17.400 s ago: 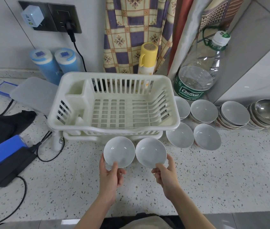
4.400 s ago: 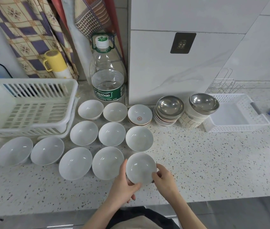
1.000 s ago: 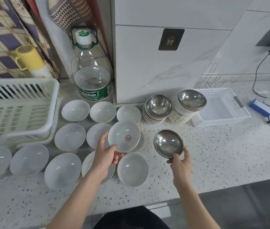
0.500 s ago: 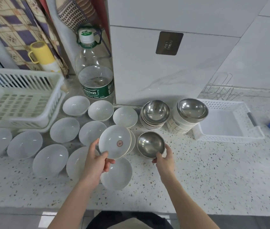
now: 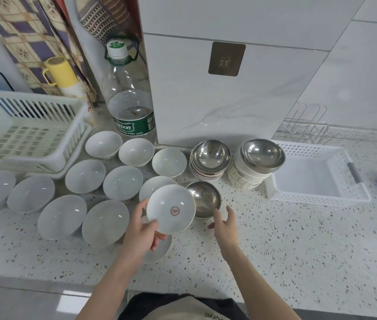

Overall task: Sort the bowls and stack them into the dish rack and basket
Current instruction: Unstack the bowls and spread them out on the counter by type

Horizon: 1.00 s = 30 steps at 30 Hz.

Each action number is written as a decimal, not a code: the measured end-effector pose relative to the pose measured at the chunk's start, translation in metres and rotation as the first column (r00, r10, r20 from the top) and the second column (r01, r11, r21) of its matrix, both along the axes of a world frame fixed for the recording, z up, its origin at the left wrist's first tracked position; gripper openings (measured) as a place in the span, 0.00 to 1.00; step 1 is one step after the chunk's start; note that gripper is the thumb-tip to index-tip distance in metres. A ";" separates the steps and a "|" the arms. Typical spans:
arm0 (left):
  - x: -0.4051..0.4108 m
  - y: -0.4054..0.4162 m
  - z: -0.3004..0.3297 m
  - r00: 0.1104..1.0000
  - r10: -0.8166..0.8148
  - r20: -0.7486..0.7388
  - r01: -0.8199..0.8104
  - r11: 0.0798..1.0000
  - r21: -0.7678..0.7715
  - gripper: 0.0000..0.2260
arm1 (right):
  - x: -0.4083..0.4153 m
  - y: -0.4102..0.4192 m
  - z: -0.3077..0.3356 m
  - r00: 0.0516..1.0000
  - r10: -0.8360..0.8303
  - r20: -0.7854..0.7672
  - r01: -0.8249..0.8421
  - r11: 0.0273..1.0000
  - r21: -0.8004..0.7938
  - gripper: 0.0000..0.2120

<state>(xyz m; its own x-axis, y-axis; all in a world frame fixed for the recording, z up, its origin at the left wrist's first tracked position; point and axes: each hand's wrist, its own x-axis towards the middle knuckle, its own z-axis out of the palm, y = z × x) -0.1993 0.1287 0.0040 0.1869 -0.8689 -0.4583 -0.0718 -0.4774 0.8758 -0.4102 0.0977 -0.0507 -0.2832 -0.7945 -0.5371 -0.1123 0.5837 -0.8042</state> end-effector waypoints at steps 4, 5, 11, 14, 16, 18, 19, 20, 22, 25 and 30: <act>-0.018 0.007 -0.001 0.984 -0.161 0.071 0.162 0.987 -0.004 0.24 | -0.012 0.019 0.012 0.999 -0.040 0.008 0.041 0.995 -0.088 0.15; -0.023 0.008 -0.001 0.976 -0.199 0.088 0.200 0.980 -0.002 0.24 | -0.015 0.025 0.016 0.999 -0.024 0.035 0.028 0.993 -0.112 0.12; -0.046 0.021 -0.011 0.934 -0.336 0.124 0.330 0.942 0.065 0.25 | -0.029 0.057 0.023 0.982 0.141 0.127 -0.108 0.966 -0.234 0.17; -0.052 0.028 -0.016 0.918 -0.360 0.168 0.354 0.933 0.064 0.24 | -0.034 0.064 0.019 0.974 0.217 0.068 -0.199 0.958 -0.205 0.09; -0.055 0.031 -0.019 0.905 -0.375 0.204 0.370 0.927 0.063 0.24 | -0.037 0.066 0.015 0.961 0.274 -0.015 -0.274 0.952 -0.138 0.08; -0.055 0.034 -0.022 0.891 -0.392 0.229 0.388 0.919 0.065 0.24 | -0.038 0.067 0.011 0.947 0.310 -0.080 -0.316 0.945 -0.085 0.13; -0.056 0.036 -0.023 0.882 -0.404 0.243 0.400 0.914 0.067 0.23 | -0.038 0.068 0.010 0.943 0.316 -0.100 -0.323 0.944 -0.071 0.14; -0.056 0.037 -0.024 0.870 -0.419 0.262 0.416 0.907 0.069 0.23 | -0.038 0.069 0.009 0.940 0.320 -0.116 -0.328 0.943 -0.060 0.14; -0.055 0.039 -0.025 0.829 -0.459 0.320 0.456 0.886 0.091 0.26 | -0.036 0.070 0.007 0.936 0.327 -0.127 -0.335 0.941 -0.049 0.15; -0.054 0.039 -0.025 0.714 -0.539 0.448 0.524 0.835 0.169 0.39 | -0.033 0.070 0.005 0.933 0.333 -0.137 -0.342 0.939 -0.047 0.14; -0.052 0.040 -0.025 0.545 -0.623 0.562 0.599 0.758 0.259 0.51 | -0.030 0.070 0.002 0.915 0.362 -0.178 -0.372 0.928 -0.025 0.13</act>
<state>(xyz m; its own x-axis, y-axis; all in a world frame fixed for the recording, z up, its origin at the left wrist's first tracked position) -0.2512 0.1691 -0.0214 -0.1497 -0.8643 -0.4802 -0.8389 -0.1460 0.5243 -0.4404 0.1674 -0.0488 -0.0470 -0.8878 -0.4578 -0.4457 0.4288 -0.7858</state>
